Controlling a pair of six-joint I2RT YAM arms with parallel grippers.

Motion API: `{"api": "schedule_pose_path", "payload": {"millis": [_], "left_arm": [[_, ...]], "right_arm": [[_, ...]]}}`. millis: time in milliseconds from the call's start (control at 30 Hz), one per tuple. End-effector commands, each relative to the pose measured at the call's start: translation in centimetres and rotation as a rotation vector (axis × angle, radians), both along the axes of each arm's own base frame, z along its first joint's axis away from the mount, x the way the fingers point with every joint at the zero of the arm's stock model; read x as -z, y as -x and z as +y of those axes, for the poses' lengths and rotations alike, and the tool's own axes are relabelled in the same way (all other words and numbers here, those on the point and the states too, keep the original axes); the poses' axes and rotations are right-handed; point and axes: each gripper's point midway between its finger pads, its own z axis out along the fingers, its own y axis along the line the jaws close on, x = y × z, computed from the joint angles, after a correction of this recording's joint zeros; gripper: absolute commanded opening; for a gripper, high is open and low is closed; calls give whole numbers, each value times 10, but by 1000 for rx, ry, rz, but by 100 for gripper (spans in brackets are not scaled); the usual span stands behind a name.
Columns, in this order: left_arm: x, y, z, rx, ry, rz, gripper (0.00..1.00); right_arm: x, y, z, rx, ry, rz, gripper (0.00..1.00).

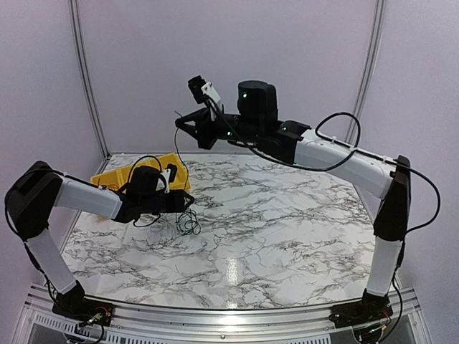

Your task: Untangle the cables

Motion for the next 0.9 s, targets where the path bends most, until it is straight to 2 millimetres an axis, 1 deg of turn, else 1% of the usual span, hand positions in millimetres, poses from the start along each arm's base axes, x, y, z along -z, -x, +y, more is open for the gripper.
{"api": "schedule_pose_path", "payload": {"millis": [0, 67, 133, 167, 267, 300, 333, 500, 600, 667, 733, 800, 833, 867], "left_arm": [[31, 3, -12, 7, 54, 80, 49], [48, 8, -15, 17, 32, 111, 47], [66, 11, -10, -11, -6, 140, 43], [75, 14, -7, -23, -18, 158, 43], [92, 23, 2, -45, -43, 198, 41], [96, 26, 3, -47, -48, 209, 41], [101, 30, 6, -51, -55, 221, 41], [112, 41, 10, -45, -80, 242, 40], [114, 46, 11, -43, -80, 256, 40], [104, 48, 9, -34, -64, 239, 39], [82, 50, 9, -21, -54, 179, 41], [48, 51, 7, -9, -45, 75, 41], [30, 49, 12, -45, -73, 5, 41], [6, 45, 24, -127, -148, -86, 43]], "right_arm": [[-157, 29, -51, 14, -223, -201, 0], [-192, 31, -67, 37, -272, -225, 0], [-225, 32, -86, 62, -327, -261, 0], [-242, 36, -96, 77, -355, -292, 0], [-284, 45, -124, 137, -428, -403, 0], [-295, 47, -132, 157, -447, -436, 0], [-306, 52, -140, 173, -462, -473, 0], [-332, 57, -167, 246, -514, -544, 0], [-351, 67, -181, 268, -555, -607, 0], [-353, 70, -182, 270, -551, -629, 0], [-341, 63, -176, 269, -513, -603, 0], [-324, 59, -169, 255, -467, -568, 0], [-313, 56, -164, 246, -442, -551, 0], [-302, 53, -160, 240, -419, -534, 0]]}}
